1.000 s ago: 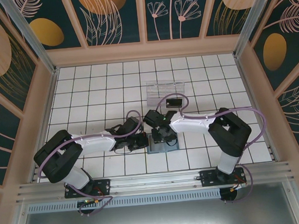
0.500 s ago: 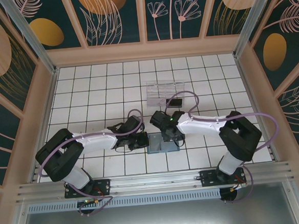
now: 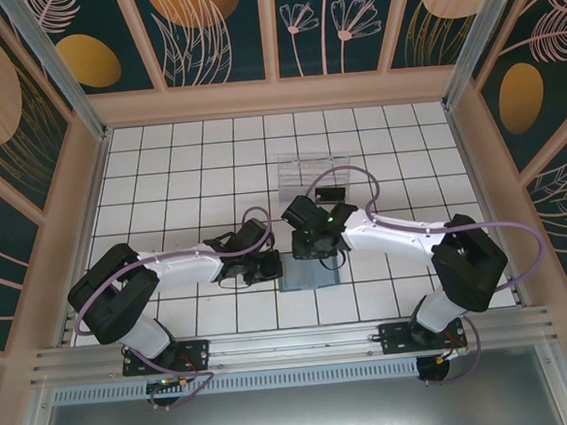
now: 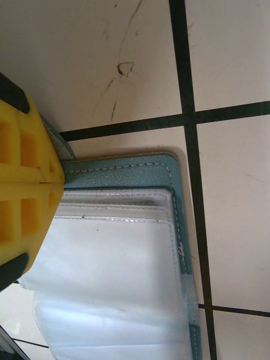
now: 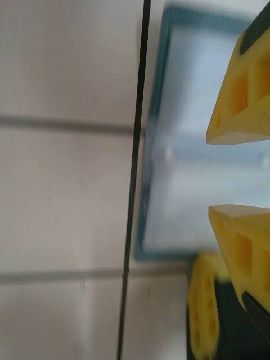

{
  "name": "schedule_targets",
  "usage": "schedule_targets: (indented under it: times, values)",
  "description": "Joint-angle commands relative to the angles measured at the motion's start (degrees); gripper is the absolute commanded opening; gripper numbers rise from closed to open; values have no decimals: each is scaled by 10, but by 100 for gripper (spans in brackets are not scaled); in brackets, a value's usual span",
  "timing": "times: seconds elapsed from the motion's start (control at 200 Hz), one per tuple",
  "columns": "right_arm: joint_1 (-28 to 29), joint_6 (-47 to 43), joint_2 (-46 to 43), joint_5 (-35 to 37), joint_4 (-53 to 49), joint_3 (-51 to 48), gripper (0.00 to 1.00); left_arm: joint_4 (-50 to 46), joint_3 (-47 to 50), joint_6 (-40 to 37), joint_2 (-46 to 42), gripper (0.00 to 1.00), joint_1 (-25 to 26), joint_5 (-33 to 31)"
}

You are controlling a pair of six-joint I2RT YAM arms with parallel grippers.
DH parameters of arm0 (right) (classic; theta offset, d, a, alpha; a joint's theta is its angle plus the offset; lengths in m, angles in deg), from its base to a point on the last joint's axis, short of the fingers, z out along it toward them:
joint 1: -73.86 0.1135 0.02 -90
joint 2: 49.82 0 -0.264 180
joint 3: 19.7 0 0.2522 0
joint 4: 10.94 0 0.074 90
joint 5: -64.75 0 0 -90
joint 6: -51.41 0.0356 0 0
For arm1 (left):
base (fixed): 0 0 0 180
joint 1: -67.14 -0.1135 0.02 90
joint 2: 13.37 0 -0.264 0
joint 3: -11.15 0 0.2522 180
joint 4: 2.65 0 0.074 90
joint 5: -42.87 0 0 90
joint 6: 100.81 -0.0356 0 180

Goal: Take the credit cards out of the card holder

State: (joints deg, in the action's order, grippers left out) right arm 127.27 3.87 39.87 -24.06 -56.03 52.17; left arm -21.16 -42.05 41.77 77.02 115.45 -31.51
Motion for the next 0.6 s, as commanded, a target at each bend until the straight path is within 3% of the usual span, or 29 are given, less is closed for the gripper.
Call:
schedule_targets:
  times: [0.0,0.105,0.595]
  values:
    - [5,1,44,-55,36,15,34,-42,1,-9,12,6,-3,-22]
    - [5,3,74,-22,10,27,38,-39,3,-8,12,6,-3,-18]
    - [17,9,75,-21,-13,37,46,-43,-5,17,-60,7,-7,-44]
